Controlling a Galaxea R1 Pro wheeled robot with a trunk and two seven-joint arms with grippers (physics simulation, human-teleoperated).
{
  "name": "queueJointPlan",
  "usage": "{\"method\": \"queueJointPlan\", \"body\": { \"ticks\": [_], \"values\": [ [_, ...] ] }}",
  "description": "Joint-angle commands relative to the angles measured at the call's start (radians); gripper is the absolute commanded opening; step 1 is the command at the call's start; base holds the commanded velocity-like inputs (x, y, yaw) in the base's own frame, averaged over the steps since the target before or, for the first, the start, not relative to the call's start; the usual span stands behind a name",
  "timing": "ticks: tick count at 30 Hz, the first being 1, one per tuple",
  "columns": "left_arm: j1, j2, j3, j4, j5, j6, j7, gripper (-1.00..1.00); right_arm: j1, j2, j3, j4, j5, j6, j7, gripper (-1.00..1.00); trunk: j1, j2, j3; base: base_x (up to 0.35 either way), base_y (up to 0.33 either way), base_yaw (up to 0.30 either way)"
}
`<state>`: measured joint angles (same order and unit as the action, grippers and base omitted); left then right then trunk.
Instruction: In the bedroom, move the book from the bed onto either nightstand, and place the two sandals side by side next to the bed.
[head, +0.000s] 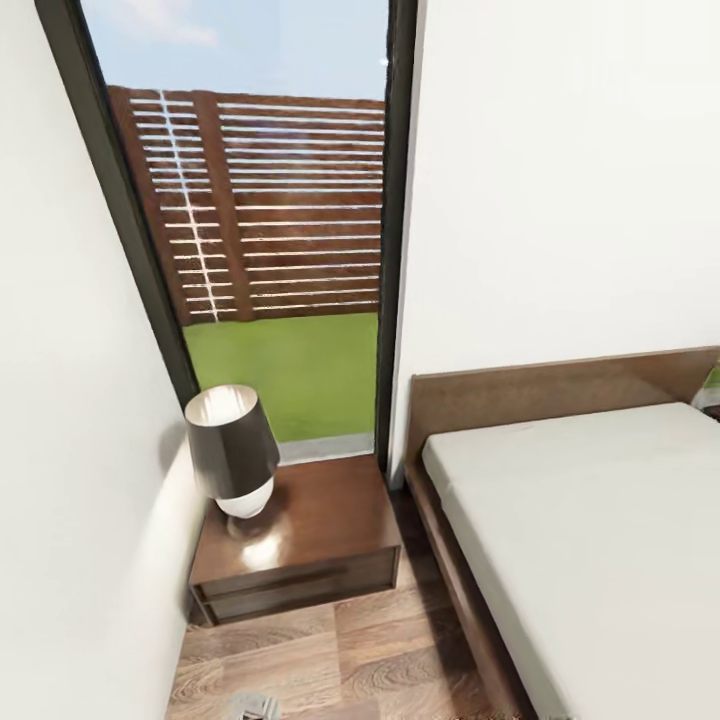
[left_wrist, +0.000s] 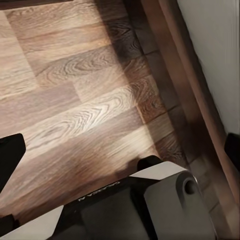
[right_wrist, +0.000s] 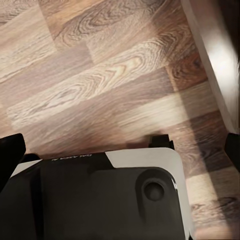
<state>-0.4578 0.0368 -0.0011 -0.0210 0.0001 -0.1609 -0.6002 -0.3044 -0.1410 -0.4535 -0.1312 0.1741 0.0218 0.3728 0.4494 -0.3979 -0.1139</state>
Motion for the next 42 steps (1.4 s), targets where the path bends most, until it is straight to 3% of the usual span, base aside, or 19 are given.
{"method": "queueJointPlan", "body": {
  "ticks": [1, 42],
  "values": [
    [-0.001, 0.000, 0.000, 0.001, 0.000, -0.005, -0.003, 1.00, -0.001, 0.000, -0.009, -0.001, 0.010, 0.002, 0.005, 1.00, 0.001, -0.002, -0.003, 0.000, 0.000, -0.203],
    [-0.001, 0.000, 0.000, 0.001, 0.000, -0.005, -0.003, 1.00, -0.001, 0.000, -0.009, -0.001, 0.010, 0.003, 0.005, 1.00, 0.001, -0.002, -0.021, 0.000, 0.000, -0.203]
  ]
}}
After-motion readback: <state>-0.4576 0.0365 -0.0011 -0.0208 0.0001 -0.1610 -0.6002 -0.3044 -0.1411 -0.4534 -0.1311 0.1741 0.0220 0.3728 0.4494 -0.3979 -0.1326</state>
